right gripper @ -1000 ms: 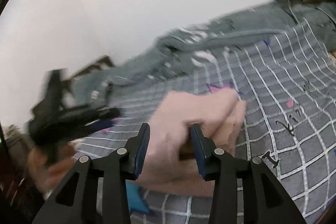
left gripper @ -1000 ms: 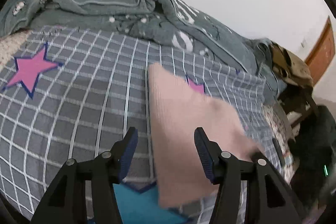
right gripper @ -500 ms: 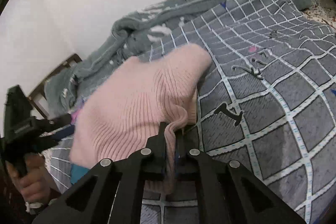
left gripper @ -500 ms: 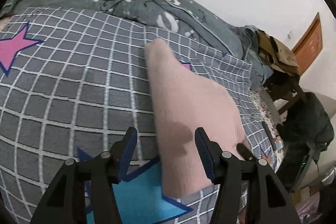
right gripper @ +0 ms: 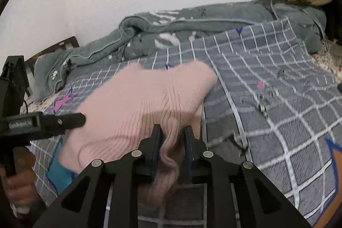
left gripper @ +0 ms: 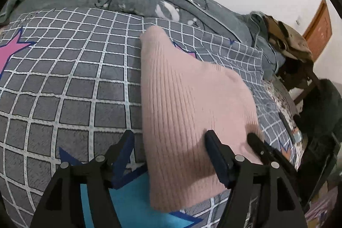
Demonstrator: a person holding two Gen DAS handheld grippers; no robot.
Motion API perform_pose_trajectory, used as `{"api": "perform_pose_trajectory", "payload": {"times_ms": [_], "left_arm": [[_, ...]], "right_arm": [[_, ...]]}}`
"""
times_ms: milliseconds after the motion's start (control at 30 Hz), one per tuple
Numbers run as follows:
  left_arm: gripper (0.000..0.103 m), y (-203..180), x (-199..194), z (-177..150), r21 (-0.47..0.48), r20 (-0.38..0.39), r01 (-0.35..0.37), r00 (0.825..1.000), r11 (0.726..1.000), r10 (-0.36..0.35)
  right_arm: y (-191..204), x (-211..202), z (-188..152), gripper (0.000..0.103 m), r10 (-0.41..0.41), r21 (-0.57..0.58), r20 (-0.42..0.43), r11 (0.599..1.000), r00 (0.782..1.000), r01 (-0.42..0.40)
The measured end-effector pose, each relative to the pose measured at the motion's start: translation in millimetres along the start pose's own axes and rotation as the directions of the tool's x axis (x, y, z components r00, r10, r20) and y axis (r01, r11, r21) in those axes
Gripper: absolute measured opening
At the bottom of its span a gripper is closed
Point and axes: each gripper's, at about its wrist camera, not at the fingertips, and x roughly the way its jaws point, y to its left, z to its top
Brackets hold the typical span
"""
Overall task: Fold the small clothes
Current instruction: 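Grasp the folded sweater end with the right gripper and roll it over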
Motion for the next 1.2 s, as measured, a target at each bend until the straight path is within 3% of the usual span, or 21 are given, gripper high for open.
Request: {"api": "perform_pose_trajectory", "payload": {"times_ms": [200,233,333,467,533,667,1200], "left_arm": [[0.067,4,-5,11,0.023,0.015,0.049,0.999,0.999,-0.049],[0.067,8,-4,16,0.008,0.015,0.062,0.998,0.998,-0.062],[0.065,18,0,34,-0.029,0.023,0.072,0.997,0.997,-0.072],[0.064,30,13,57,-0.069,0.016,0.065,0.998,0.995,-0.064],[0.063,32,21,64,-0.077,0.006,0.069,0.998,0.995,-0.068],[0.063,33,35,69,-0.077,-0.013,0.086,0.996,0.993,-0.087],[0.063,52,37,63,-0.104,0.012,0.198,0.980,0.975,-0.198]], "right_arm": [[-1,-5,20,0.022,0.058,-0.004,-0.014,0.998,0.998,-0.059],[-3,-4,26,0.030,0.077,0.012,-0.012,0.997,0.997,-0.077],[-6,5,42,0.038,0.103,0.049,-0.018,0.994,0.995,-0.102],[-14,31,53,0.047,0.113,0.101,-0.086,0.989,0.990,-0.104],[-22,41,51,0.057,0.116,0.136,-0.111,0.986,0.987,-0.101],[-39,53,45,0.057,0.158,0.204,-0.147,0.971,0.976,-0.127],[-38,78,50,0.065,0.207,0.235,-0.229,0.960,0.951,-0.153]]}}
